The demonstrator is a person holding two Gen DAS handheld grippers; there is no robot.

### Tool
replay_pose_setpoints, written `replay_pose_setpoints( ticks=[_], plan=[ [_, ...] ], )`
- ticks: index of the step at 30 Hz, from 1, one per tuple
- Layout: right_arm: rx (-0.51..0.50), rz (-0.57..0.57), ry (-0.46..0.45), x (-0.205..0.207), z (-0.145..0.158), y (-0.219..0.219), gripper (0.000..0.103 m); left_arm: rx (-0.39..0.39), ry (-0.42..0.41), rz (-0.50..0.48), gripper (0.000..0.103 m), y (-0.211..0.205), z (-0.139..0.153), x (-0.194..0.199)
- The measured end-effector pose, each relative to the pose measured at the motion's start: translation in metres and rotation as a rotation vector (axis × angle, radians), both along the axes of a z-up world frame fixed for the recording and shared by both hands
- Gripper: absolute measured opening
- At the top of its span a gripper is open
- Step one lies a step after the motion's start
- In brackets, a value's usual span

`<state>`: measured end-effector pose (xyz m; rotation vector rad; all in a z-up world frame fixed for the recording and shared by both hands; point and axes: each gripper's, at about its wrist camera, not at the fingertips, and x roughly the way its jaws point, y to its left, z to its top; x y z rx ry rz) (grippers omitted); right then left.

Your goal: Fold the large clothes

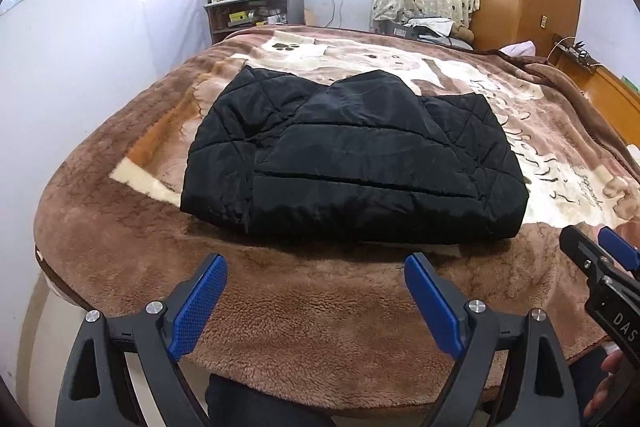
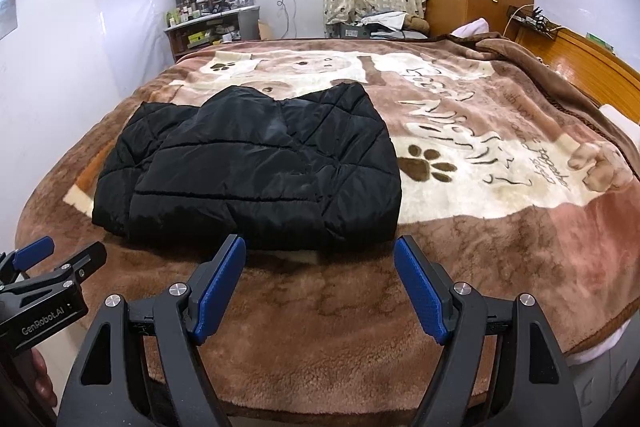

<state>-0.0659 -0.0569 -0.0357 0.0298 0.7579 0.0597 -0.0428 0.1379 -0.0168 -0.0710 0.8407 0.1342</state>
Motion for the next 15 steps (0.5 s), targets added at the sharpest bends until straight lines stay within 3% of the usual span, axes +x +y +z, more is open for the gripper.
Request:
replay_pose_setpoints(
  ticks=[15],
  plan=[
    [0.004, 0.011, 0.013, -0.0061, -0.0059, 0.003, 0.077, 0.022, -0.003, -0.002, 0.09, -0.0012, -0.0004, -0.0075]
  ],
)
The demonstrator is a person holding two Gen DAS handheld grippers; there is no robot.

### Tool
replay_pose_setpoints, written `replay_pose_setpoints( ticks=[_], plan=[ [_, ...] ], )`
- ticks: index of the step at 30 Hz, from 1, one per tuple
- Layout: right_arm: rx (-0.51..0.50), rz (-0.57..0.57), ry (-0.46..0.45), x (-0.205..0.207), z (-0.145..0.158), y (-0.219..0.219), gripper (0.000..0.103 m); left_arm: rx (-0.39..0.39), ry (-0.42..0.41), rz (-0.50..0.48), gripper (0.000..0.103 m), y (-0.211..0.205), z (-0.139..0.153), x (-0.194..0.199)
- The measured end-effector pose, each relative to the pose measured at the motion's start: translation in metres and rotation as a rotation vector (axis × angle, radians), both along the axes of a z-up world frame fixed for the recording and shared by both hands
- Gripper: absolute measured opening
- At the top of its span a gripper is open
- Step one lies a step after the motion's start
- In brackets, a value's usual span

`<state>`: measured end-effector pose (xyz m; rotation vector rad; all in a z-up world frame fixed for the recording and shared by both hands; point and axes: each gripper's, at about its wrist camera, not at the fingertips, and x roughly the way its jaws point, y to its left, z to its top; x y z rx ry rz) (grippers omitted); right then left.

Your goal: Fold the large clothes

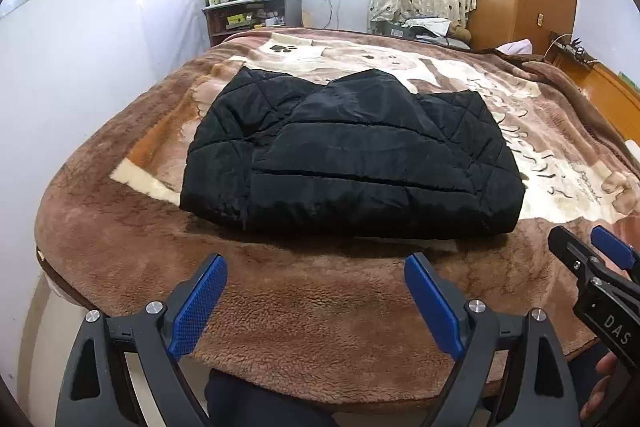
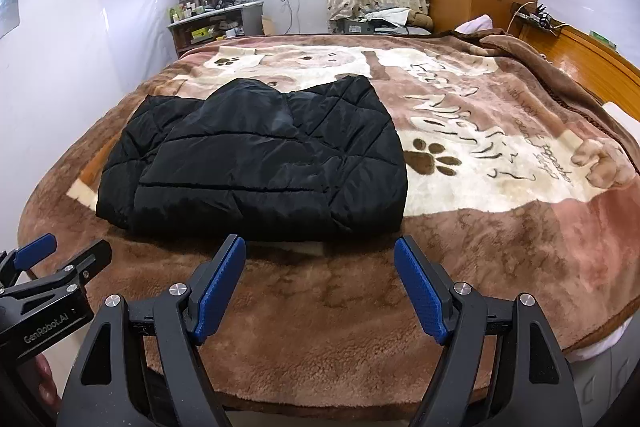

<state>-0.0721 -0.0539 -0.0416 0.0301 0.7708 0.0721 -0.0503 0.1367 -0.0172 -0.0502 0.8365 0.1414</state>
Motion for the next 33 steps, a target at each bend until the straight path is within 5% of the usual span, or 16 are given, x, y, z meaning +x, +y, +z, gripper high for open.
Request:
replay_pose_setpoints(
  ticks=[5, 33],
  plan=[
    [0.001, 0.002, 0.003, -0.0007, -0.0006, 0.0005, 0.077, 0.054, 0.004, 0.012, 0.09, -0.0046, -0.0004, -0.0014],
    [0.002, 0.012, 0.007, -0.0035, -0.0028, 0.0017, 0.077, 0.006, -0.013, -0.008, 0.09, -0.0072, -0.0039, -0.0077]
  ],
)
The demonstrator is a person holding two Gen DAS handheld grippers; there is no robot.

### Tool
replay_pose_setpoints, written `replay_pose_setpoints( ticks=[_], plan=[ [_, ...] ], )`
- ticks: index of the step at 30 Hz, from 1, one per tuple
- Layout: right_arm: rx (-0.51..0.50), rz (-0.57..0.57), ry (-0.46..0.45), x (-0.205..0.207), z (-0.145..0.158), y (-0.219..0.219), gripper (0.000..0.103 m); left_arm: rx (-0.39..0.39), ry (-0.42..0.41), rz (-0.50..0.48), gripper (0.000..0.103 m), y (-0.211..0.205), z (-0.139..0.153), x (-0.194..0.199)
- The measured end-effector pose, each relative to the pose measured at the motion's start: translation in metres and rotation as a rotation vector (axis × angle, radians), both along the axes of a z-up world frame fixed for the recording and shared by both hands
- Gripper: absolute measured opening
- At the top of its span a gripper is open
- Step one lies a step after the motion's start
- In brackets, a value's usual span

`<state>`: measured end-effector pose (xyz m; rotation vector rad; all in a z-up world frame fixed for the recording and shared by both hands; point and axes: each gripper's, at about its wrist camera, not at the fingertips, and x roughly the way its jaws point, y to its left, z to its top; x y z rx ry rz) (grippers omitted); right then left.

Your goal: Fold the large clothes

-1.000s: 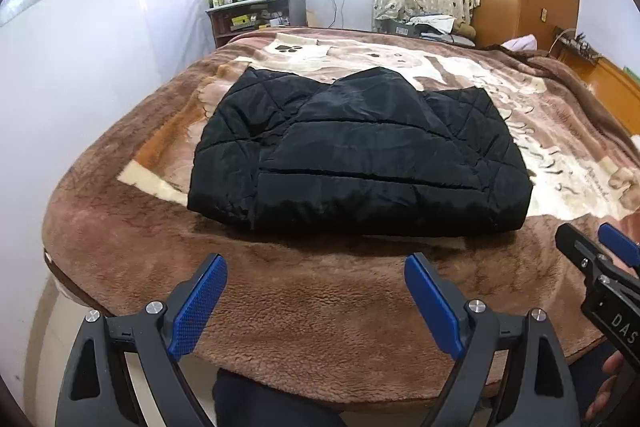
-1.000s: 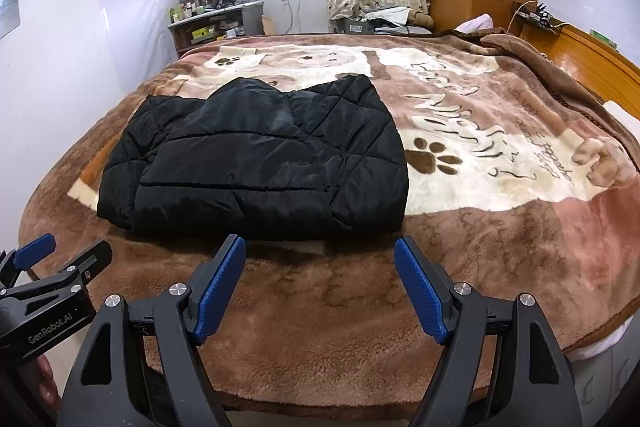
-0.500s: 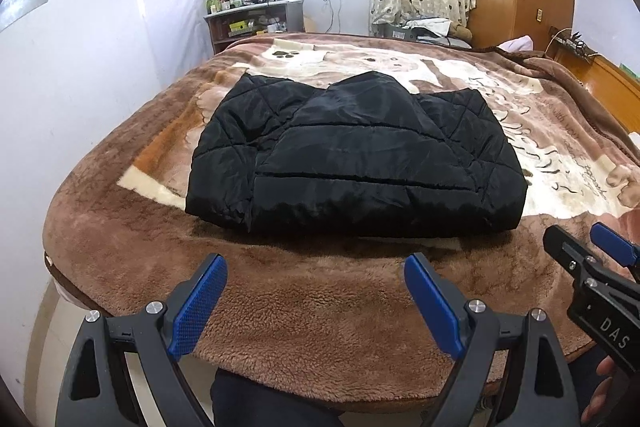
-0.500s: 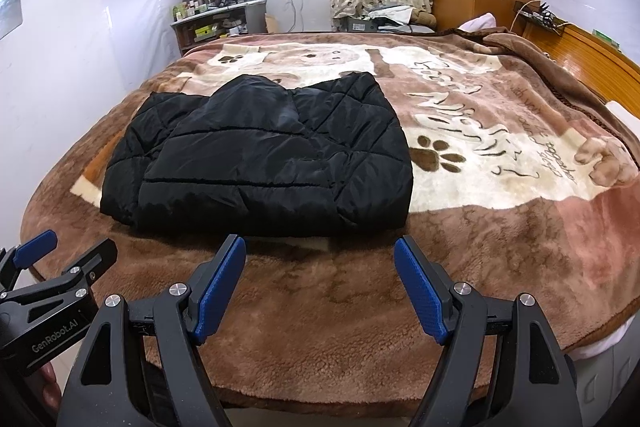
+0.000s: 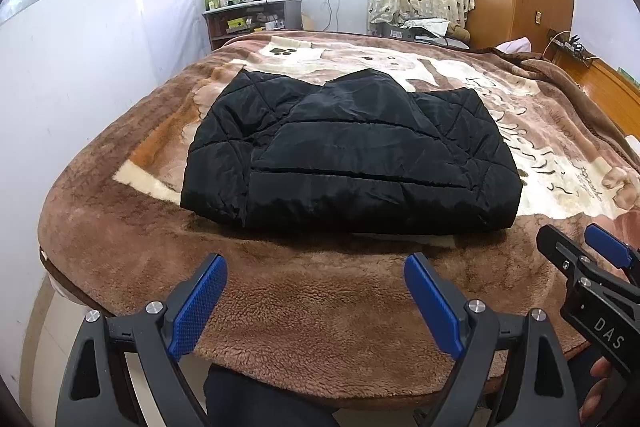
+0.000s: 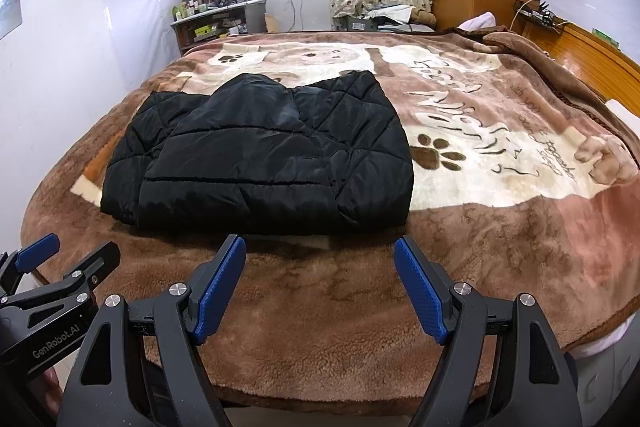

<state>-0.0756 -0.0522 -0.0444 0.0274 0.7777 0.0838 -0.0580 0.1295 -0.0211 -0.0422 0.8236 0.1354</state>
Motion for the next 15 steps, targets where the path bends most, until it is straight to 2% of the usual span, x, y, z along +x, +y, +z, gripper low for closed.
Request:
replay_pose_setpoints(
  ticks=[15],
  plan=[
    [0.001, 0.006, 0.003, -0.0006, 0.0008, -0.0007, 0.077, -0.007, 0.003, -0.007, 0.09, -0.0001, -0.0003, 0.0005]
  ],
)
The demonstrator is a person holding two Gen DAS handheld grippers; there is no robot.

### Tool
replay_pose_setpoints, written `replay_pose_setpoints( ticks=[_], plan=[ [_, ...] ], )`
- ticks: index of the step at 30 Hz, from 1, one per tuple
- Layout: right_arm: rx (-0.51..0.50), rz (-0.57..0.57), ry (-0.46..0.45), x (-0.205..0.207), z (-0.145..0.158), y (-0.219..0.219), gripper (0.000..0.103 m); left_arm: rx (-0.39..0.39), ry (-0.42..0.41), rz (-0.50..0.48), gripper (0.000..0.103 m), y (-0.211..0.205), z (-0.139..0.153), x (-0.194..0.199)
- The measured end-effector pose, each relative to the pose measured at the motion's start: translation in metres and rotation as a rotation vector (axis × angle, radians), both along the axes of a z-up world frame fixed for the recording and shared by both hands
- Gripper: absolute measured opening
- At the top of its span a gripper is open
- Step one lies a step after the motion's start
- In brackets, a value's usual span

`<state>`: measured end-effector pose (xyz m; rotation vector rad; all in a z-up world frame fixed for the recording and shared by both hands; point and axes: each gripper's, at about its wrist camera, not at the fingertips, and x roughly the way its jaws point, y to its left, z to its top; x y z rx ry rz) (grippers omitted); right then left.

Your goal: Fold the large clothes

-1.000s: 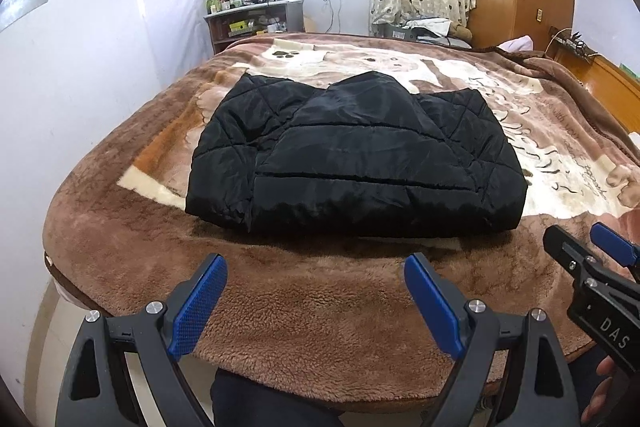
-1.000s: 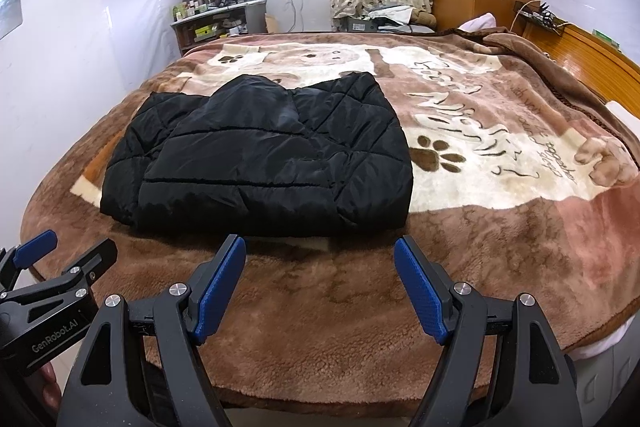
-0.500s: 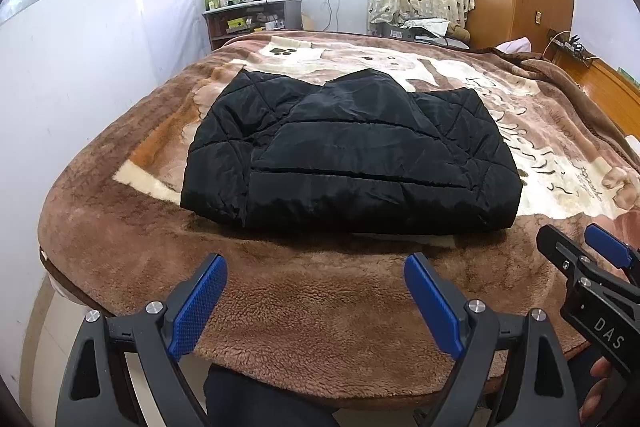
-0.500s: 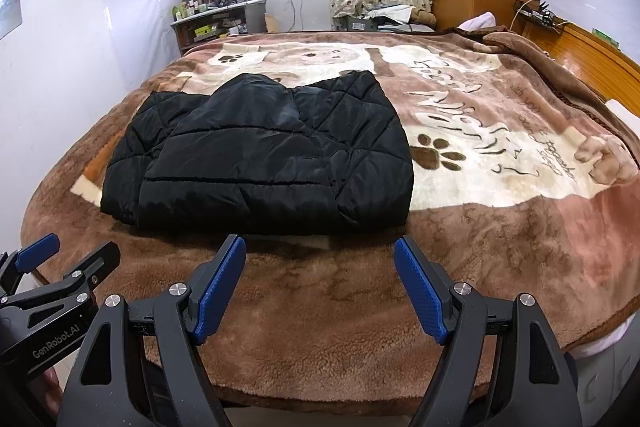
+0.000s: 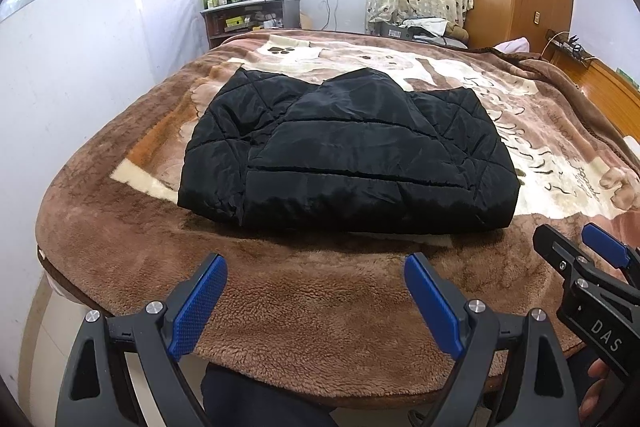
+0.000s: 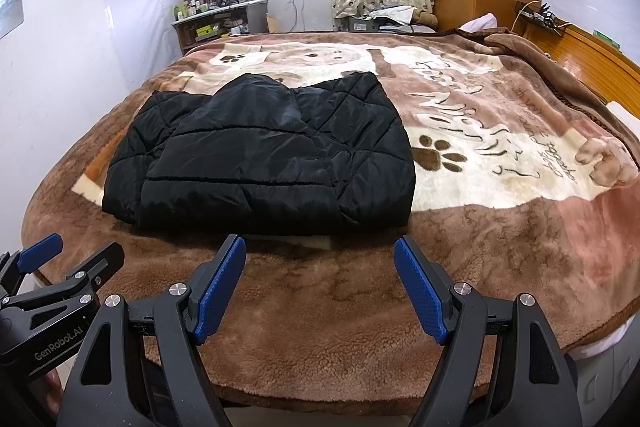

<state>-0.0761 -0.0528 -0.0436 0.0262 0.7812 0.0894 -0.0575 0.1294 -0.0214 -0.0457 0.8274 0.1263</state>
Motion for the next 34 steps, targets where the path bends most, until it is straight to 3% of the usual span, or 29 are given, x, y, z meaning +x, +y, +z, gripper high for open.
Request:
replay_pose_setpoints(
  ticks=[34],
  plan=[
    [0.006, 0.0, 0.008, -0.0002, -0.0044, -0.0038, 0.077, 0.004, 0.01, 0.005, 0.09, 0.0001, -0.0045, 0.0002]
  ],
)
